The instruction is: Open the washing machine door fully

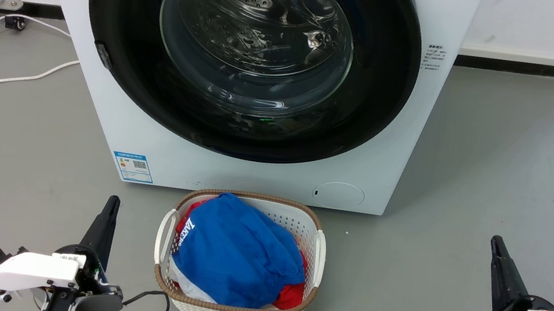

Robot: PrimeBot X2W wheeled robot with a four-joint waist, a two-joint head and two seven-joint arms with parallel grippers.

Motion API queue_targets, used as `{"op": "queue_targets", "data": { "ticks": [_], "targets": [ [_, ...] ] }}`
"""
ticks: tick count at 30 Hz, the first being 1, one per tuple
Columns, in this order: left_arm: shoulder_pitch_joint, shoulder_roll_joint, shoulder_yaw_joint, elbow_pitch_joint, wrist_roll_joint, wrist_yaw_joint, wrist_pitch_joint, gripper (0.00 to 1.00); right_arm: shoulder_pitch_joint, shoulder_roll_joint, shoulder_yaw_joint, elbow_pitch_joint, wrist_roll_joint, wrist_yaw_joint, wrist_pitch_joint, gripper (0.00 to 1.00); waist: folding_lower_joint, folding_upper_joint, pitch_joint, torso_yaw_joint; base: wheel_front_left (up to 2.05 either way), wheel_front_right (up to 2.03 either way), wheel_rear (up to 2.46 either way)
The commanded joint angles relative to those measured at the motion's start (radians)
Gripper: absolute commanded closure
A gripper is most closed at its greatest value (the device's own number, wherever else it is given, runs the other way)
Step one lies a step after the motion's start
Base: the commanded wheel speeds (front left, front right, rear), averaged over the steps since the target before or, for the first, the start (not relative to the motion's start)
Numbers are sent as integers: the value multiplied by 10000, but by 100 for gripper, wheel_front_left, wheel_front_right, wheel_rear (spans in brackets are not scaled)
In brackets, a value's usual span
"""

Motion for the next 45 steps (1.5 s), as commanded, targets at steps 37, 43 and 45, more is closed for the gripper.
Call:
{"op": "queue_targets", "data": {
  "ticks": [37, 43, 45],
  "targets": [
    [-1, 0, 2, 0, 0, -2, 7, 0, -1, 21, -31, 0, -16, 0, 17, 0, 0, -1, 0, 0, 0, 0, 0],
    [216, -17, -106, 160, 133, 2, -142, 0, 242, 39, -23, 191, -146, 0, -131, 0, 0, -1, 4, 1, 0, 0, 0],
    [228, -16, -99, 114, 378, 10, -247, 0, 273, 40, -67, 148, -396, 1, -235, 0, 0, -1, 7, 3, 0, 0, 0]
  ]
}}
